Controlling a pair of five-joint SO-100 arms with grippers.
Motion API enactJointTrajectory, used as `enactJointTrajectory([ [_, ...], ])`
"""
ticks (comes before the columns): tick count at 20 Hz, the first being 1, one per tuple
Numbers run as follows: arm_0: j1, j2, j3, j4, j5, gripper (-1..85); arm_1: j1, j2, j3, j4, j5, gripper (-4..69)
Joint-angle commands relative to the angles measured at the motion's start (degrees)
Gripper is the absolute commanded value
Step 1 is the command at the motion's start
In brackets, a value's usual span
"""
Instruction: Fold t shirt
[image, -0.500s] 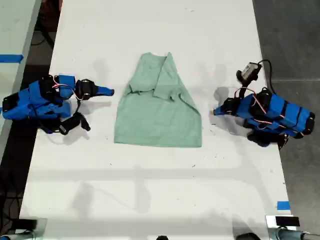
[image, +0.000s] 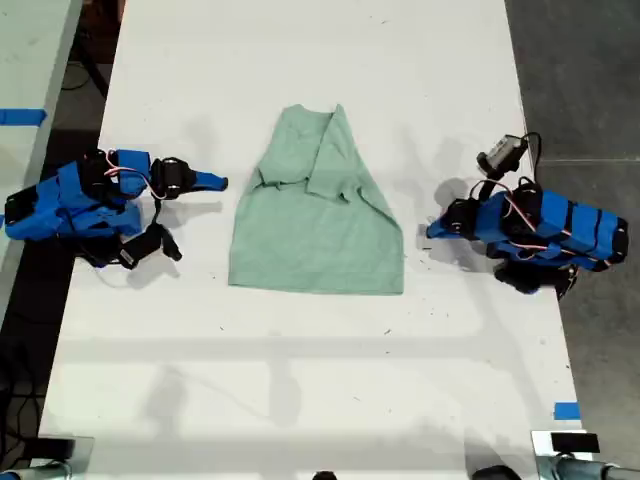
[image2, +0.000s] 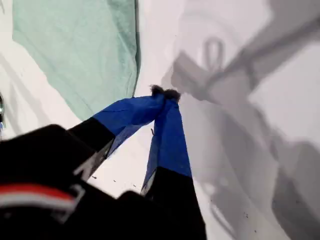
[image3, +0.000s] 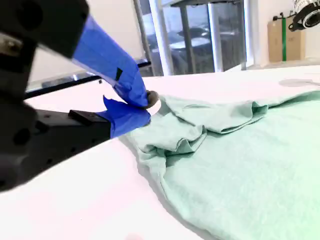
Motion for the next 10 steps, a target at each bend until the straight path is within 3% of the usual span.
enactJointTrajectory([
  [1, -0.5, 0.5, 0.3, 0.1, -1.0, -0.1, -3.4, -7.2, -6.4, -1.8, 1.7, -1.8],
  [6, -0.4, 0.5, 0.3, 0.0, -1.0, -0.1, -13.2, -56.3, -33.4, -9.4, 6.9, -1.7],
  [10, -0.4, 0.5, 0.3, 0.2, -1.0, -0.1, -13.7, -77.7, -42.0, -18.4, 4.0, 19.2],
])
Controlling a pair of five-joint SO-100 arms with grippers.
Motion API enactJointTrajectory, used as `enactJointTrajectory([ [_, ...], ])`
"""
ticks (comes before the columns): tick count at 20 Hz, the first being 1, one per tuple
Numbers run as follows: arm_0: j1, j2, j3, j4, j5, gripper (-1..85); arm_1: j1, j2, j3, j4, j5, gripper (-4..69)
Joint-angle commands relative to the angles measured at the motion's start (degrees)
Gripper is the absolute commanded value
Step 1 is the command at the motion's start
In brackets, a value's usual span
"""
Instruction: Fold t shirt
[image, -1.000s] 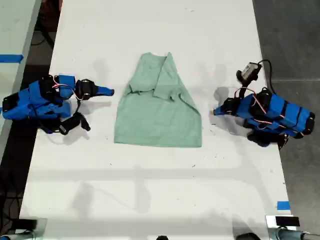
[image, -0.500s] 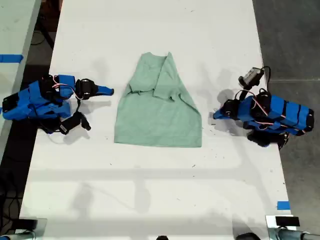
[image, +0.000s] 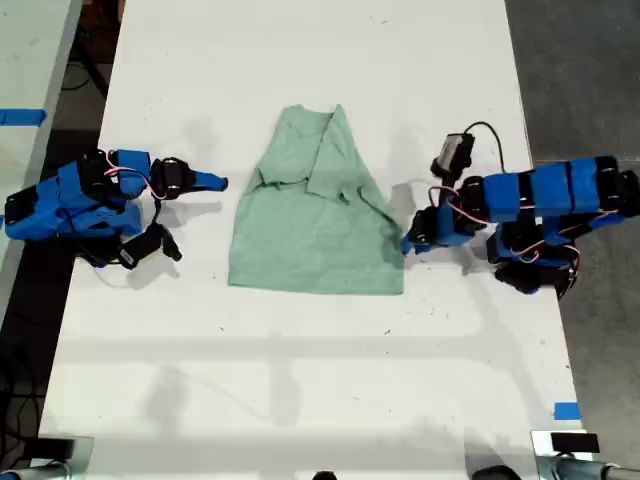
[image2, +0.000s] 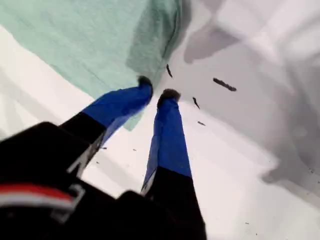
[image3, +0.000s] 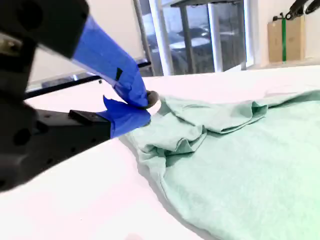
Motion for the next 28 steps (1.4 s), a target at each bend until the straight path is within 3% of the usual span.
enactJointTrajectory([
  [1, -0.4, 0.5, 0.3, 0.1, -1.0, -0.1, 0.2, -9.0, -4.7, -5.3, -1.2, 20.1],
  [6, -0.3, 0.7, 0.2, 0.3, -1.0, -0.1, 5.8, -15.6, 0.8, -13.5, -5.5, 19.0],
  [8, -0.3, 0.7, 0.2, 0.4, -1.0, -0.1, 6.1, -15.8, 1.0, -12.9, -3.7, -0.5],
  [13, -0.3, 0.7, 0.2, 0.4, -1.0, -0.1, 5.4, -13.7, 0.0, -9.6, 0.2, -0.4],
  [18, -0.4, 0.7, 0.2, 0.4, -1.0, -0.1, 2.1, -27.4, -29.7, 10.7, -3.9, -0.4],
  [21, -0.4, 0.7, 0.2, 0.4, -1.0, -0.1, -0.8, -38.8, -54.3, 17.8, -8.9, -0.4],
  [24, -0.4, 0.7, 0.2, 0.4, -1.0, -0.1, -2.5, -49.2, -73.5, 18.8, -13.3, -0.4],
  [28, -0.4, 0.7, 0.2, 0.4, -1.0, -0.1, -2.1, -53.3, -76.4, 10.4, -16.4, -0.5],
])
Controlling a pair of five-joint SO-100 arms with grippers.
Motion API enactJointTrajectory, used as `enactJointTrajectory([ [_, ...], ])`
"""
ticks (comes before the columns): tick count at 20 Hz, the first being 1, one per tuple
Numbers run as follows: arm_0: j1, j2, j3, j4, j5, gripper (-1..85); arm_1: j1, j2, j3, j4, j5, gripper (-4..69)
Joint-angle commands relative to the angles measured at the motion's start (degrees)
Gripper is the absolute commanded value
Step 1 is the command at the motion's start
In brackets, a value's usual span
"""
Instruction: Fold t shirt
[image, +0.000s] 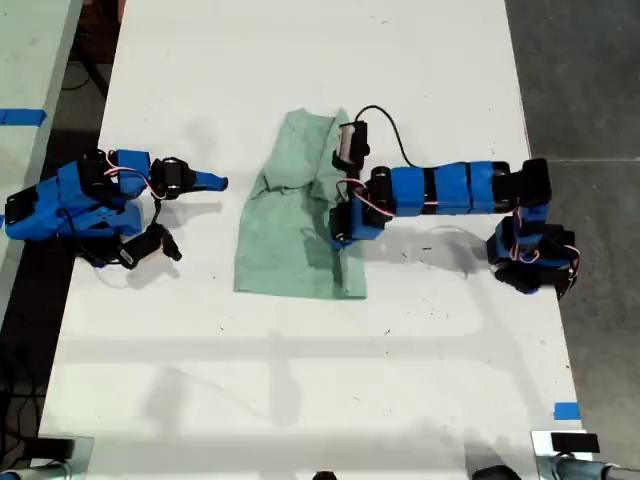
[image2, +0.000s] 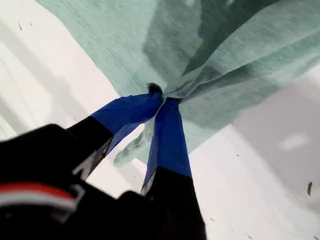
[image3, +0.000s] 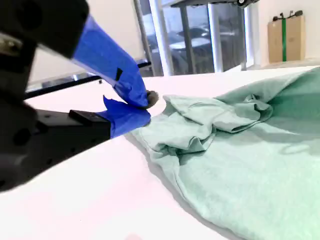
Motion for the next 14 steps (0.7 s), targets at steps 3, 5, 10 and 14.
enactJointTrajectory([
  [3, -0.3, 0.4, 0.1, 0.4, -0.9, -0.1, 0.2, -4.1, -4.2, -7.9, -3.6, 18.3],
  [5, -0.4, 0.4, 0.1, 0.4, -0.9, -0.1, 0.5, -5.1, -3.8, -9.5, -3.9, 31.4],
  [10, -0.4, 0.4, 0.1, 0.4, -0.9, -0.1, 2.1, 1.5, -2.5, -2.6, -2.5, 24.5],
  [14, -0.4, 0.4, 0.1, 0.4, -0.8, -0.1, 3.8, 21.1, 15.7, 3.1, 2.2, -0.5],
])
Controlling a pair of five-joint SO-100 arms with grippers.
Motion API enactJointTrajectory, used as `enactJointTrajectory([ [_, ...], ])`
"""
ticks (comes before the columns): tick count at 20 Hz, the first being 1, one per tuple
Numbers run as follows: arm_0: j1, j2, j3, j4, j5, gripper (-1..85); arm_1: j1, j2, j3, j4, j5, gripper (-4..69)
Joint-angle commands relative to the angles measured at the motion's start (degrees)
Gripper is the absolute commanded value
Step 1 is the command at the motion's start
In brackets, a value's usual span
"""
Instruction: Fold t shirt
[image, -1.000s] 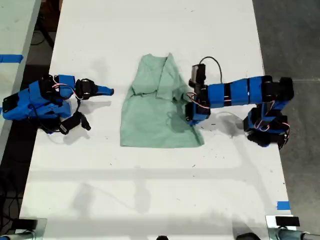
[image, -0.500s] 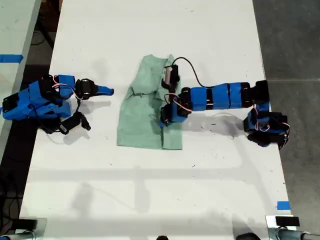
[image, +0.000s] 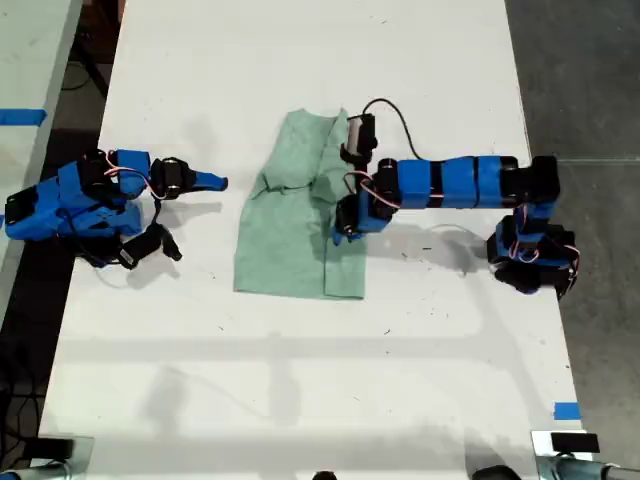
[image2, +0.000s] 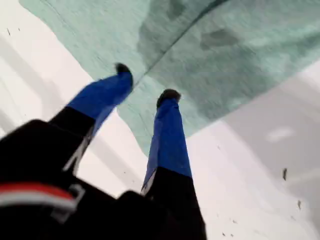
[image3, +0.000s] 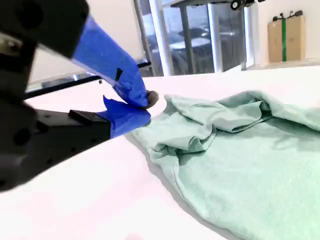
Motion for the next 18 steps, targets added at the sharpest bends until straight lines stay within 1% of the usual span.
enactJointTrajectory([
  [1, -0.4, 0.4, 0.1, 0.4, -0.8, -0.1, 1.8, 20.1, 16.1, -1.3, 2.9, -0.5],
  [2, -0.4, 0.4, 0.1, 0.4, -0.8, -0.1, 2.4, 27.7, 25.6, -3.9, 4.1, -0.5],
  [3, -0.4, 0.4, 0.1, 0.4, -0.9, -0.1, 2.7, 35.9, 36.7, -7.7, 5.8, -0.5],
  [5, -0.4, 0.4, 0.1, 0.4, -0.9, -0.1, 3.5, 54.5, 61.2, -19.0, 6.7, -0.4],
  [6, -0.4, 0.4, 0.1, 0.4, -0.9, -0.1, 4.3, 64.2, 71.9, -22.1, 6.5, -0.4],
  [7, -0.3, 0.4, 0.1, 0.4, -1.0, -0.1, 5.4, 74.8, 81.1, -22.8, 6.1, -0.4],
  [8, -0.1, 0.4, 0.1, 0.4, -1.0, -0.1, 7.1, 86.0, 88.9, -21.0, 5.2, -0.4],
  [9, 0.1, 0.4, 0.1, 0.4, -1.0, -0.1, 8.4, 98.7, 95.4, -16.9, 4.4, -0.4],
  [10, 0.0, 0.4, 0.1, 0.4, -1.0, -0.1, 8.8, 113.5, 100.9, -10.7, 4.4, -0.4],
  [11, -0.2, 0.4, 0.1, 0.4, -1.0, -0.1, 9.8, 116.9, 103.5, -8.2, 6.2, -0.2],
  [13, -0.2, 0.4, 0.1, 0.5, -1.1, -0.1, 10.0, 117.0, 104.4, -9.8, 7.4, -0.2],
  [18, -0.1, 0.4, 0.2, 0.6, -1.2, -0.1, 10.2, 117.0, 104.9, -8.8, 9.8, -0.3],
])
